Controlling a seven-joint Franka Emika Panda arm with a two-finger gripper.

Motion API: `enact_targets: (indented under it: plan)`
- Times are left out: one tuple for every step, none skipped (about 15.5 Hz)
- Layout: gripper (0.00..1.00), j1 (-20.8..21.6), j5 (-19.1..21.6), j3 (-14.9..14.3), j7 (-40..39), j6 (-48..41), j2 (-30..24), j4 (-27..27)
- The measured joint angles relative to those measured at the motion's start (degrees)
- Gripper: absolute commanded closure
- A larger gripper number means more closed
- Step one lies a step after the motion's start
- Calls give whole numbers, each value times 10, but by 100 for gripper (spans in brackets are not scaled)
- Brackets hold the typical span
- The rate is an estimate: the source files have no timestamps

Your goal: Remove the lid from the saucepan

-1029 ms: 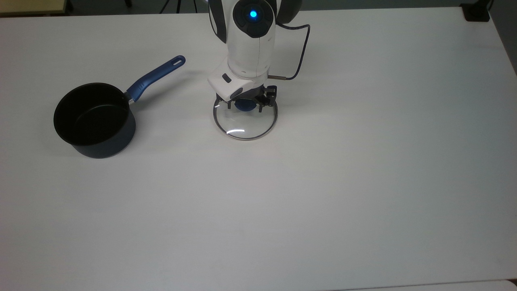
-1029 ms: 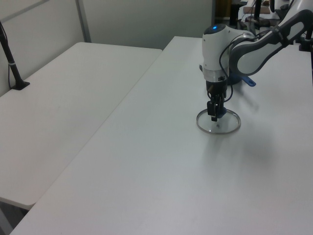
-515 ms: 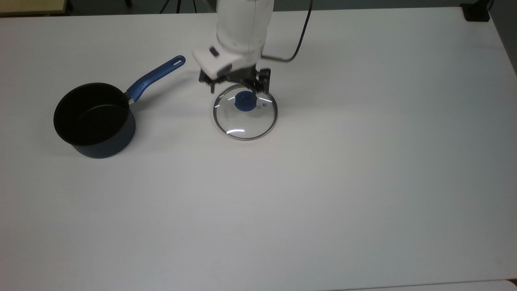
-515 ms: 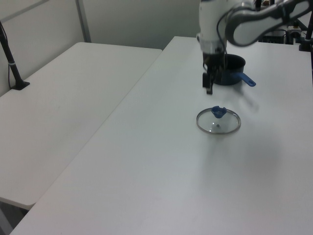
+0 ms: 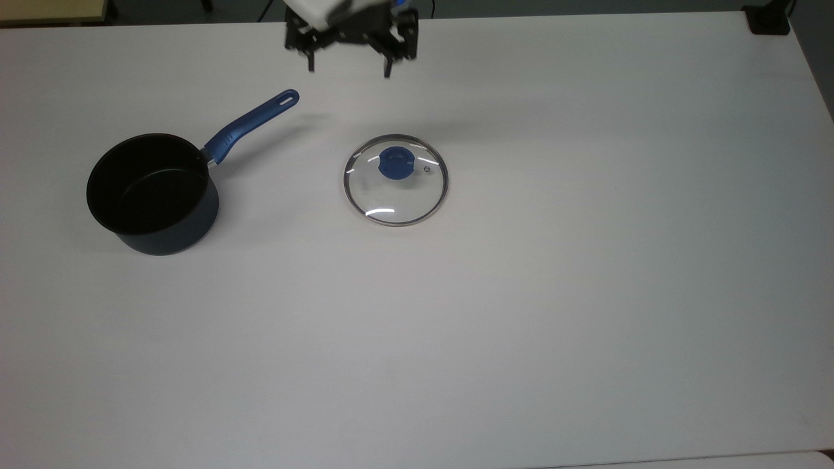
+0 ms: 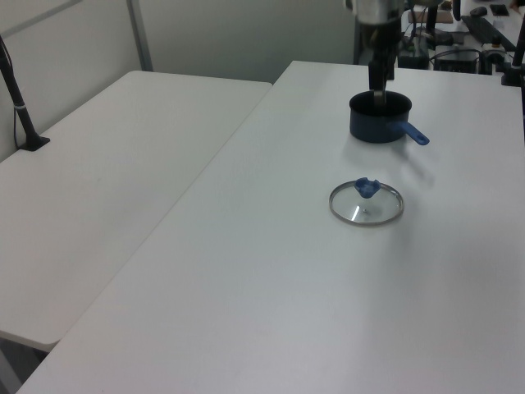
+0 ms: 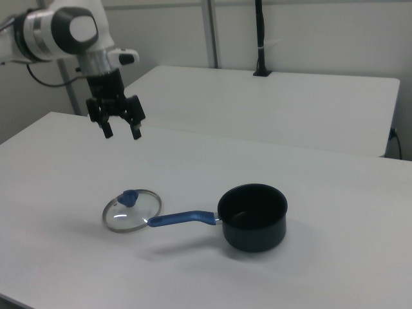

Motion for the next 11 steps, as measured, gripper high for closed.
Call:
enact_targets:
  plan:
    - [0,7,9,-14,-5,-6,-9,4]
    - [0,25,17,-37,-6,-13,-19,5]
    - [0,53,25,-69,-6,-19,-28,5]
    - [0,88,30,-110,-6,-20,-35,5]
    - [0,122,32,-151,-7,-20,-39,5]
    - [0,156,33,-192,-7,-18,-41,5]
    - [0,189,34,-231,-9,-11,-40,5]
    - [0,219,35,-263,-10,-6,-40,5]
    - [0,248,36,-292,-10,-4,-39,5]
    - [0,273,36,-313,-10,-3,-38,5]
    - [0,290,36,-326,-10,-3,-37,4]
